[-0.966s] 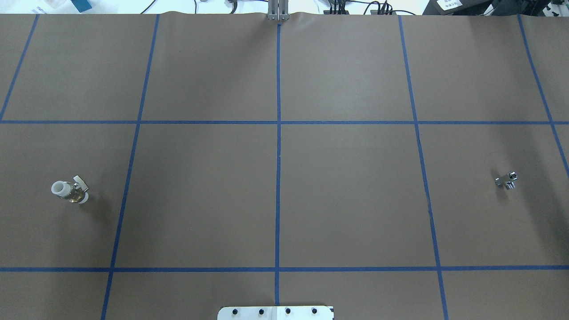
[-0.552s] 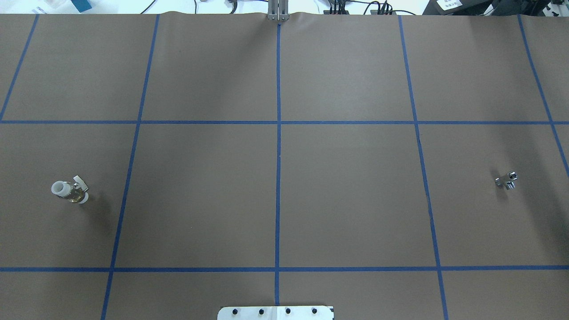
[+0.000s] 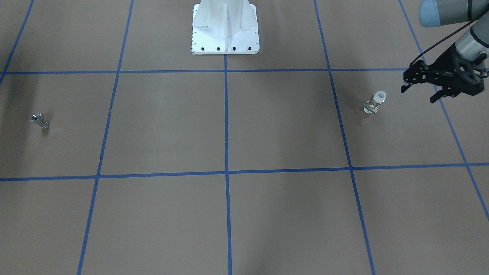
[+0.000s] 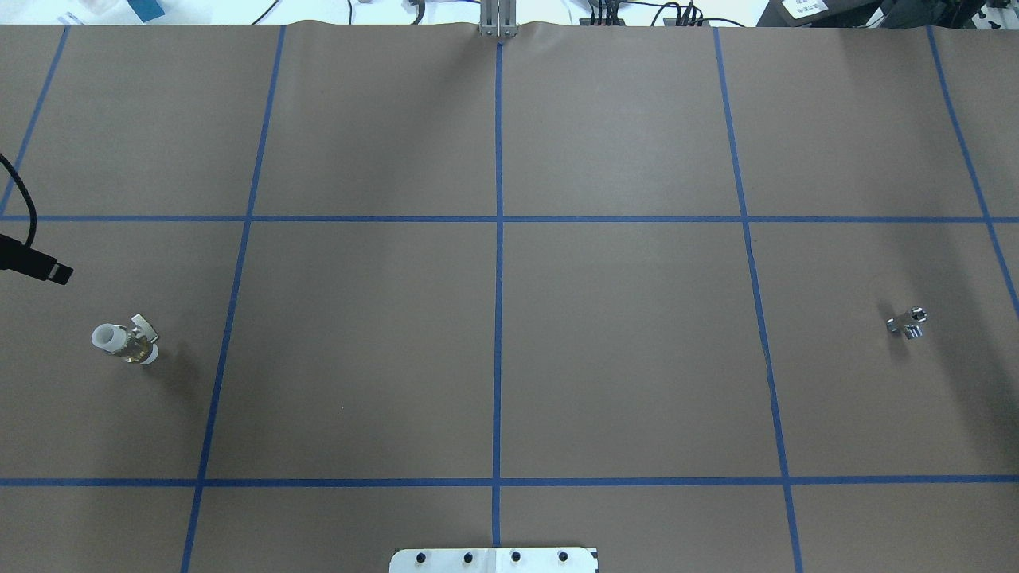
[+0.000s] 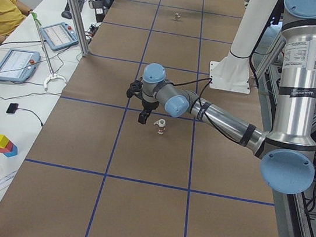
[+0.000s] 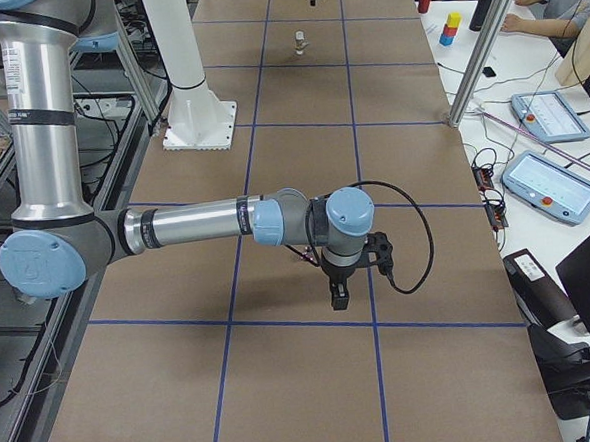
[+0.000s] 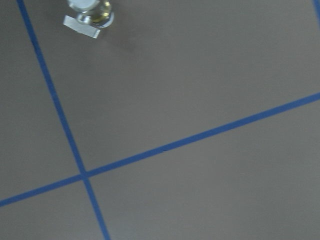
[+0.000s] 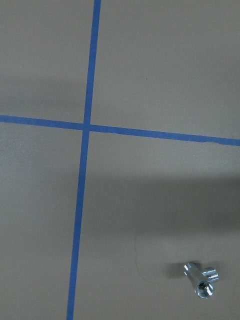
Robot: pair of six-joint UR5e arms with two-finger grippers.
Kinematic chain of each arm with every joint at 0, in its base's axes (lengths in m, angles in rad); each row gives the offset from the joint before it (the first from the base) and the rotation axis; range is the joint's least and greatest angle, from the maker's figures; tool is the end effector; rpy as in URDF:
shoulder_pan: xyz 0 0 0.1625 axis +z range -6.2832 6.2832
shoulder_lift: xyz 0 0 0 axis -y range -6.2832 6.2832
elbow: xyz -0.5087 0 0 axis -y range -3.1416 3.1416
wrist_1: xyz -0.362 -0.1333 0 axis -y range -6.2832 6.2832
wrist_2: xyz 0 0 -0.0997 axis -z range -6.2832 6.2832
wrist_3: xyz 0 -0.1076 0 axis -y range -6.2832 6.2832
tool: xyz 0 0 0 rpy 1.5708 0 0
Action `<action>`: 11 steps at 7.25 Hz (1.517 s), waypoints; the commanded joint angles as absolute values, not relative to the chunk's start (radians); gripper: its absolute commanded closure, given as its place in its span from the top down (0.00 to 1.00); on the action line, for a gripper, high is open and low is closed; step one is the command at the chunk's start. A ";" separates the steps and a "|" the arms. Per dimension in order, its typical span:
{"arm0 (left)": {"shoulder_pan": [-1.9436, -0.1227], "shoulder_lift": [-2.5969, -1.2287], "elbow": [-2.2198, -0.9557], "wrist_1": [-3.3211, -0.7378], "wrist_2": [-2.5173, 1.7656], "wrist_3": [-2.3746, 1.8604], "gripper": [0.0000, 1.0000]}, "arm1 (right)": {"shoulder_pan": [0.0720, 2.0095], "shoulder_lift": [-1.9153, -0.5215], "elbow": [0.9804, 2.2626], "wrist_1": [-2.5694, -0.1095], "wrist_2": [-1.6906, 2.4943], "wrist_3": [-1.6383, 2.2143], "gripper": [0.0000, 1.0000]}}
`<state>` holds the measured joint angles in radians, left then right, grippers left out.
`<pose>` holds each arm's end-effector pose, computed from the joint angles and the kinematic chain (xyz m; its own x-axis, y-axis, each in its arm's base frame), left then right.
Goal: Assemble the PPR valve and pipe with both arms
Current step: 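Lower the left gripper onto the white valve piece and grasp it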
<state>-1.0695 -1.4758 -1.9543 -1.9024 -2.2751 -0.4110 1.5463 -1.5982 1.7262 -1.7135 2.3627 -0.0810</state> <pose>0.1497 -0.4055 0.5747 0.6031 0.3531 -0.7152 -0.1638 0.9324 0.3222 0.0458 -0.4449 0.7018 0.6983 -0.0876 0.7105 0.0813 0.9958 0.0429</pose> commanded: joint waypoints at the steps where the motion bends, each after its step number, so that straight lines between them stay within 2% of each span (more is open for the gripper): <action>1: -0.915 -1.422 -1.954 -2.060 -2.121 -0.585 1.00 | 1.546 -1.600 1.736 -1.715 2.364 -0.080 1.00; 5: -0.822 -1.416 -1.934 -2.056 -2.114 -0.609 1.00 | 1.546 -1.600 1.735 -1.715 2.362 -0.080 1.00; 11: -0.802 -1.454 -1.869 -2.057 -2.114 -0.611 1.00 | 1.545 -1.600 1.733 -1.715 2.364 -0.080 1.00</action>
